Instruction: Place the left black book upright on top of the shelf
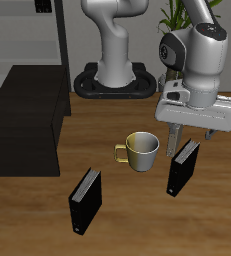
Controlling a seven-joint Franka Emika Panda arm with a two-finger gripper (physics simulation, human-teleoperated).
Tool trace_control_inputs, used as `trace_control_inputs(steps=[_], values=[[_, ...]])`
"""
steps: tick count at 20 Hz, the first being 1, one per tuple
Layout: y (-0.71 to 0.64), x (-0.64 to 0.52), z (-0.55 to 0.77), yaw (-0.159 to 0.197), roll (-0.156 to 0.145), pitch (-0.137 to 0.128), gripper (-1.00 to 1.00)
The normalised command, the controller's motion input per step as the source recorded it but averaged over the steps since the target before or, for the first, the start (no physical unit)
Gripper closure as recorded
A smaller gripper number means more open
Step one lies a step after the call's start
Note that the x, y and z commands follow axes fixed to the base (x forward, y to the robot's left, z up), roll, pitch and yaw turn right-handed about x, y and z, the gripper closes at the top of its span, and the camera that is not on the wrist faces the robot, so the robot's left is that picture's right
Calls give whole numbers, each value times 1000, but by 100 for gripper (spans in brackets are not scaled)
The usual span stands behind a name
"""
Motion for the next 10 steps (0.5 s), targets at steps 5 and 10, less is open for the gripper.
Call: trace_control_inputs(steps=[5,10], values=[[-53,-13,-240,-44,-24,14,-100],[33,-1,-146,-15,0,9,-100]])
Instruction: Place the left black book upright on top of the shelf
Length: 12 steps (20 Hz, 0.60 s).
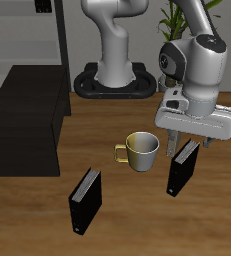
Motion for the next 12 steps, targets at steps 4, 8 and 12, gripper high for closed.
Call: trace_control_inputs(steps=[4,8,12], values=[[-61,37,-128,-22,-6,20,-100],[17,24,-175,-10,-4,28,-100],[-31,77,-234,-5,-4,34,-100]])
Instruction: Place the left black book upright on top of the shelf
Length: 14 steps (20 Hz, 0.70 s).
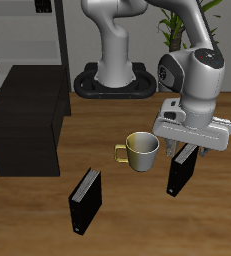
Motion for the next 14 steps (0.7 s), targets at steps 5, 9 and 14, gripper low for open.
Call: trace_control_inputs(steps=[5,9,14], values=[[60,21,-202,-15,24,36,-100],[-2,10,-131,-24,-11,25,100],[31,-37,90,-6,10,-12,100]])
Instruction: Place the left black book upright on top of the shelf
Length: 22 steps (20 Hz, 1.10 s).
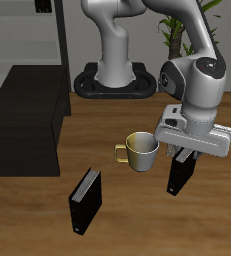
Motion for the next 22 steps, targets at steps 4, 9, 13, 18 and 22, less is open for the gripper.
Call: trace_control_inputs(steps=[4,9,13,18,22], values=[[78,-116,242,19,25,-30,100],[-19,-130,321,31,8,-40,100],[-42,-209,584,55,16,-76,100],[-75,-173,537,27,60,-4,100],[-147,-153,419,35,40,-22,100]])
